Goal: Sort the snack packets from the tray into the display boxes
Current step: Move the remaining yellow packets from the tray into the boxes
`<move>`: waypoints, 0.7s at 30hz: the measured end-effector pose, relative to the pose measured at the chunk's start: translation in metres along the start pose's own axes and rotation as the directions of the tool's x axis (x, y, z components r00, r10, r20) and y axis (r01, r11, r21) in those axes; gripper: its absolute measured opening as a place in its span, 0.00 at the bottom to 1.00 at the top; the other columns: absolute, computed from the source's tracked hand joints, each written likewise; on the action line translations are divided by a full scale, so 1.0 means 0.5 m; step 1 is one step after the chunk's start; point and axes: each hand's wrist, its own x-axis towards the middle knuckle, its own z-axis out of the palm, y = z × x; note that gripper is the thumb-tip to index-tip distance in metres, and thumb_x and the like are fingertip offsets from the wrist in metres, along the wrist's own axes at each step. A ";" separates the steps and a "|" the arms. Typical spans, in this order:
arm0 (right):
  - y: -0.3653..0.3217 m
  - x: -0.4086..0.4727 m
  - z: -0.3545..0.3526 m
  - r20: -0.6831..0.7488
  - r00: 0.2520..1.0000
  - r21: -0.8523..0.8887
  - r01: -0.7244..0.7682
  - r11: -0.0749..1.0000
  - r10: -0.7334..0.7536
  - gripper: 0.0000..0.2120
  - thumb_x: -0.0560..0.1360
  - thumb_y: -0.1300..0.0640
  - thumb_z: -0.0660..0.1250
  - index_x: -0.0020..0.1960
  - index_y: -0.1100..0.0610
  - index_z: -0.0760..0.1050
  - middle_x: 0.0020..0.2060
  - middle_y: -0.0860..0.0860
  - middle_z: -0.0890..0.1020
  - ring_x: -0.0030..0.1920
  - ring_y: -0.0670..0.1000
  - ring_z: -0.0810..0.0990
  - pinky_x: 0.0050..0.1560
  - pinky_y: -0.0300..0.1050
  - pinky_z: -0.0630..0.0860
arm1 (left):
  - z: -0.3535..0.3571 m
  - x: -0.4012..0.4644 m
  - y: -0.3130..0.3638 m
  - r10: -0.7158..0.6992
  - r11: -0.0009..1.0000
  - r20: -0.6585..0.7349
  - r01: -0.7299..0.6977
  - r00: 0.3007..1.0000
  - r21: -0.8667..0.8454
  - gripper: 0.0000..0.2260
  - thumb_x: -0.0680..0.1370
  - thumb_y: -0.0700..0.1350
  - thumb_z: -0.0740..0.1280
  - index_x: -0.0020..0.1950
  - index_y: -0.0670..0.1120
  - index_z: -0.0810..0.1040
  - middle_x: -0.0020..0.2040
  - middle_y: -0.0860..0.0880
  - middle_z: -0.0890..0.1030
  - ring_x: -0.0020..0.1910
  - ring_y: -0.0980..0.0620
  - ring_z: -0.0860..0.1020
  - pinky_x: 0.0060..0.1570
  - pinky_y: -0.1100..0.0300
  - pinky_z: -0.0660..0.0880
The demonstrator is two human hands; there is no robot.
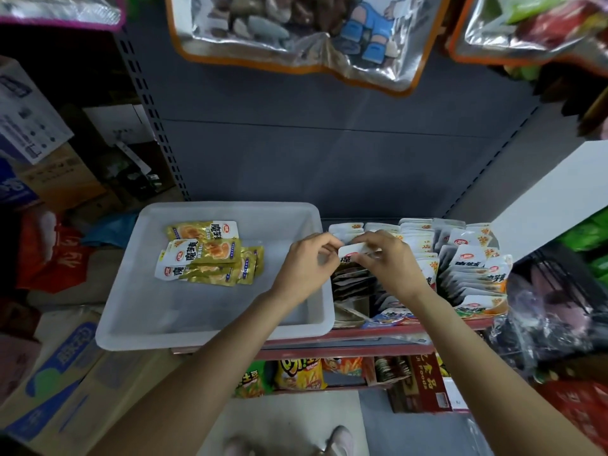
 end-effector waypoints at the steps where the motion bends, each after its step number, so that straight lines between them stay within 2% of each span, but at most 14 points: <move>1: 0.002 0.000 0.001 -0.013 1.000 -0.001 -0.005 1.000 0.005 0.07 0.75 0.61 0.68 0.51 0.60 0.80 0.41 0.51 0.77 0.41 0.51 0.76 0.44 0.42 0.74 | 0.000 -0.001 0.000 0.025 1.000 0.002 -0.025 1.000 0.010 0.08 0.74 0.37 0.67 0.51 0.43 0.80 0.44 0.53 0.79 0.43 0.59 0.77 0.46 0.72 0.72; 2: 0.004 0.001 0.003 -0.024 1.000 -0.021 -0.012 1.000 0.011 0.06 0.75 0.60 0.68 0.50 0.61 0.80 0.42 0.54 0.79 0.43 0.55 0.78 0.46 0.48 0.75 | 0.002 -0.001 0.000 0.053 0.998 0.009 -0.053 0.999 0.028 0.07 0.74 0.37 0.67 0.51 0.43 0.80 0.44 0.52 0.79 0.42 0.59 0.77 0.46 0.71 0.72; 3: 0.009 0.002 0.008 -0.030 0.999 -0.070 -0.014 0.997 0.011 0.05 0.75 0.60 0.67 0.48 0.61 0.80 0.44 0.56 0.80 0.44 0.57 0.78 0.45 0.50 0.75 | 0.005 0.001 -0.002 0.080 0.995 0.021 -0.081 0.997 0.056 0.06 0.75 0.38 0.68 0.50 0.42 0.80 0.43 0.51 0.80 0.42 0.58 0.78 0.46 0.69 0.73; 6: 0.017 0.002 0.030 -0.006 1.000 -0.279 -0.009 0.960 0.008 0.06 0.76 0.58 0.66 0.47 0.58 0.81 0.45 0.56 0.80 0.46 0.58 0.77 0.40 0.47 0.72 | 0.021 0.012 -0.017 0.039 0.987 0.040 -0.045 0.998 0.155 0.03 0.76 0.40 0.67 0.47 0.43 0.80 0.44 0.49 0.82 0.42 0.53 0.79 0.46 0.56 0.77; 9: 0.008 0.002 0.045 -0.017 1.000 -0.357 -0.029 0.934 0.025 0.07 0.75 0.59 0.67 0.50 0.58 0.81 0.49 0.56 0.79 0.52 0.57 0.74 0.42 0.45 0.70 | 0.025 0.015 -0.029 -0.077 0.984 0.059 0.066 0.995 0.165 0.02 0.75 0.42 0.69 0.46 0.46 0.79 0.44 0.50 0.82 0.42 0.53 0.79 0.46 0.53 0.78; 11: -0.013 0.001 0.054 -0.052 0.998 -0.326 0.003 0.945 -0.021 0.08 0.72 0.61 0.69 0.50 0.57 0.81 0.49 0.55 0.79 0.53 0.57 0.74 0.47 0.49 0.73 | 0.010 0.007 -0.040 -0.099 0.985 0.050 0.091 0.994 0.145 0.03 0.75 0.42 0.69 0.47 0.47 0.79 0.44 0.52 0.82 0.43 0.55 0.79 0.45 0.57 0.77; 13: -0.040 0.001 0.074 -0.063 0.992 -0.266 0.090 0.960 -0.111 0.08 0.70 0.63 0.70 0.49 0.58 0.81 0.47 0.55 0.79 0.51 0.57 0.74 0.49 0.51 0.75 | -0.020 -0.005 -0.059 -0.117 0.985 0.014 0.114 0.993 0.128 0.04 0.75 0.41 0.70 0.48 0.45 0.79 0.43 0.53 0.81 0.41 0.57 0.78 0.42 0.68 0.74; 15: -0.072 0.003 0.104 -0.010 0.987 -0.221 0.151 0.964 -0.157 0.09 0.71 0.63 0.69 0.52 0.59 0.80 0.49 0.55 0.79 0.52 0.57 0.75 0.53 0.49 0.74 | -0.058 -0.018 -0.086 -0.158 0.979 -0.047 0.163 0.986 0.119 0.03 0.75 0.40 0.69 0.48 0.43 0.80 0.41 0.54 0.79 0.39 0.57 0.77 0.37 0.75 0.69; 18: -0.128 0.020 0.164 0.140 0.980 -0.140 0.160 0.977 -0.141 0.13 0.75 0.60 0.65 0.59 0.57 0.76 0.58 0.53 0.76 0.60 0.54 0.72 0.59 0.43 0.68 | -0.117 -0.036 -0.135 -0.262 0.955 -0.158 0.279 0.952 0.101 0.03 0.75 0.37 0.67 0.48 0.41 0.80 0.41 0.50 0.81 0.40 0.54 0.78 0.38 0.68 0.69; 21: -0.182 0.049 0.241 0.296 0.952 -0.077 0.108 0.991 -0.081 0.15 0.76 0.59 0.63 0.63 0.58 0.73 0.62 0.55 0.73 0.64 0.55 0.69 0.59 0.46 0.69 | -0.175 -0.056 -0.207 -0.382 0.899 -0.202 0.413 0.902 0.146 0.06 0.76 0.38 0.67 0.51 0.39 0.79 0.47 0.44 0.82 0.45 0.49 0.80 0.45 0.61 0.74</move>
